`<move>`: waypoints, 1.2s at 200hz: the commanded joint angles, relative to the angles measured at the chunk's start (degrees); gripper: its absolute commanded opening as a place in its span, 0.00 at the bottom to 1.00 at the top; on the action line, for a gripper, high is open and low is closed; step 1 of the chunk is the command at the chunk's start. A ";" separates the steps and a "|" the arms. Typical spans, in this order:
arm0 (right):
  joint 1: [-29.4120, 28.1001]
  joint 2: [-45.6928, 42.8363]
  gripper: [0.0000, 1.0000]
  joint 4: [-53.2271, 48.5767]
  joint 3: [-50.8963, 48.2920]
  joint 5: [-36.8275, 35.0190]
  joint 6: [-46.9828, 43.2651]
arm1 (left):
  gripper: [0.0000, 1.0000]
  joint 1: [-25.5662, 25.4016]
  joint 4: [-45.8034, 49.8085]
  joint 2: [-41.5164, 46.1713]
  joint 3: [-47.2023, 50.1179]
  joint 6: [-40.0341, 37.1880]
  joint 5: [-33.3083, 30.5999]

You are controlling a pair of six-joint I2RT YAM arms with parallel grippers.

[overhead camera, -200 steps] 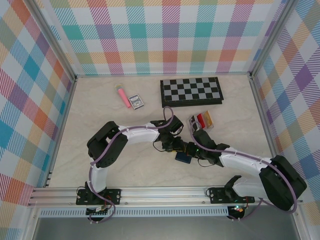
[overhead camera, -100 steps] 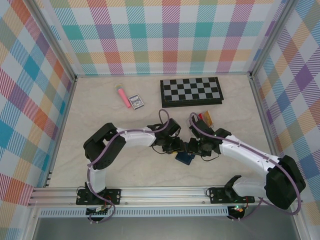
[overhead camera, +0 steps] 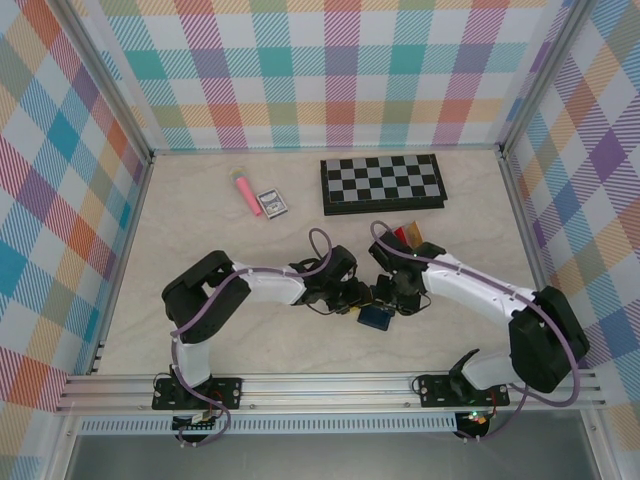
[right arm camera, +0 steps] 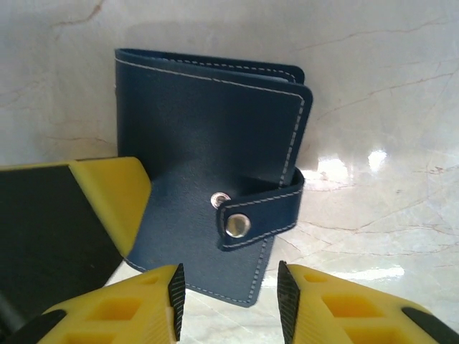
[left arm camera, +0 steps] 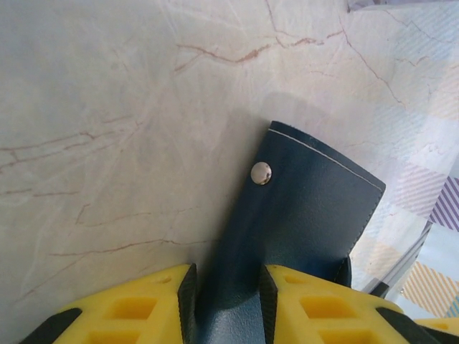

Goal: Put the credit cards into the card holder
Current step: Close the button on the card holder.

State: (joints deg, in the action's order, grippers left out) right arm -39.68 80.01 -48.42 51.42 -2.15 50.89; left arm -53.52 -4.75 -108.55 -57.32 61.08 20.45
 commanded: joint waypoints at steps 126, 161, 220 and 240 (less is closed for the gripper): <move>0.28 9.45 0.27 -3.15 5.69 -3.39 1.01 | 0.32 -1.79 0.36 -0.07 3.15 0.44 3.02; 0.31 9.38 0.18 -3.17 5.36 -3.13 0.79 | 0.32 -1.77 0.36 -0.26 3.14 0.44 3.04; 0.32 7.92 0.00 -3.09 4.93 -3.86 0.69 | 0.31 -1.68 0.29 -0.56 3.10 0.36 3.19; 0.31 6.45 0.00 -1.68 4.74 -2.85 0.28 | 0.31 -1.68 0.27 -0.74 3.11 0.40 3.17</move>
State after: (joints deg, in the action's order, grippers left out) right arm -39.68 88.97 -50.57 55.64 -5.37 51.64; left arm -53.60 -7.64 -108.25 -55.68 61.10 20.78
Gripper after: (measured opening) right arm 0.053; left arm 0.312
